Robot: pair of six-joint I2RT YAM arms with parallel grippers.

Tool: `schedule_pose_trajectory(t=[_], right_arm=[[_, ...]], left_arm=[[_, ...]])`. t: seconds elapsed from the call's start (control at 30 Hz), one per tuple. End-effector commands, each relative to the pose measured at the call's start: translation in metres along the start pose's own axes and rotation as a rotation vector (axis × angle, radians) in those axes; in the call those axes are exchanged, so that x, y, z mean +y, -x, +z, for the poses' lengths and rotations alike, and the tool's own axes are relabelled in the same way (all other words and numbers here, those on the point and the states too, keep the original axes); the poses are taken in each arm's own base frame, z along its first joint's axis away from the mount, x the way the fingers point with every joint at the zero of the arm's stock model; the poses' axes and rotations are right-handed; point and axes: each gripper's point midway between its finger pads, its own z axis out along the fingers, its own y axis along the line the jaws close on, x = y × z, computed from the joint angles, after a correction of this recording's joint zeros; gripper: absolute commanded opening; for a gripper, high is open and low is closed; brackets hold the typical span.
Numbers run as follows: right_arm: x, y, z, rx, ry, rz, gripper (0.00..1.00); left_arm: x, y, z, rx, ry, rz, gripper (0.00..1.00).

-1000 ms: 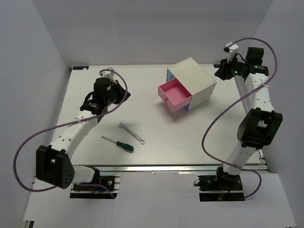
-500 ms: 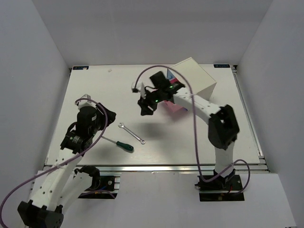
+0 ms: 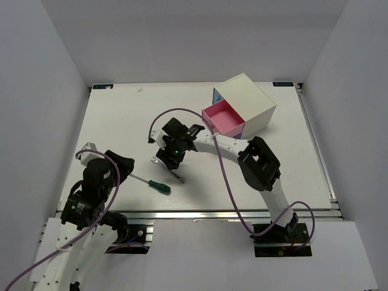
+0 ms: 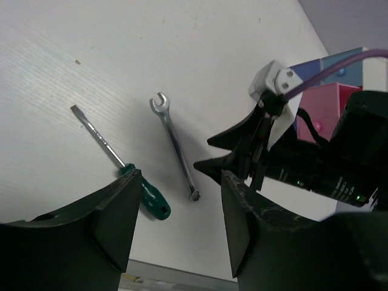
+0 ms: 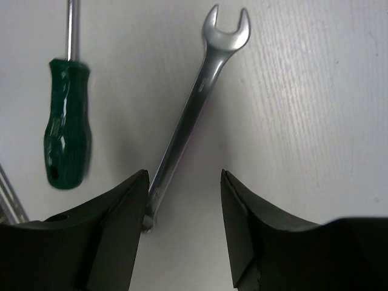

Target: Sort the tools into containers

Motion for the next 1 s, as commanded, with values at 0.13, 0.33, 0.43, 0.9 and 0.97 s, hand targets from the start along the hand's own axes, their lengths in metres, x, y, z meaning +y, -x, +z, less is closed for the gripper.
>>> schedule_pose_trajectory(t=[0.13,0.33,0.43,0.9,0.97], right_arm=[[-0.010,0.022,0.029,-0.004,-0.100,0.055,0.57],[-0.008,0.007,0.043,0.063,-0.164,0.046,0.57],[-0.001,-0.009,0.049,0.108,-0.172,0.050,0.56],[0.002,-0.136,0.051,0.409,-0.264,0.109,0.24],[0.003,-0.142,0.051,0.421,-0.256,0.118,0.19]], left_arm=[[0.009,-0.005,-0.009,0.038,0.042,0.005,0.65],[0.012,-0.006,-0.016,0.032,0.029,-0.007,0.65],[0.016,-0.005,-0.020,0.021,0.030,-0.019,0.65],[0.022,-0.008,-0.024,0.011,0.019,-0.041,0.65],[0.021,-0.009,-0.024,0.012,0.017,-0.043,0.65]])
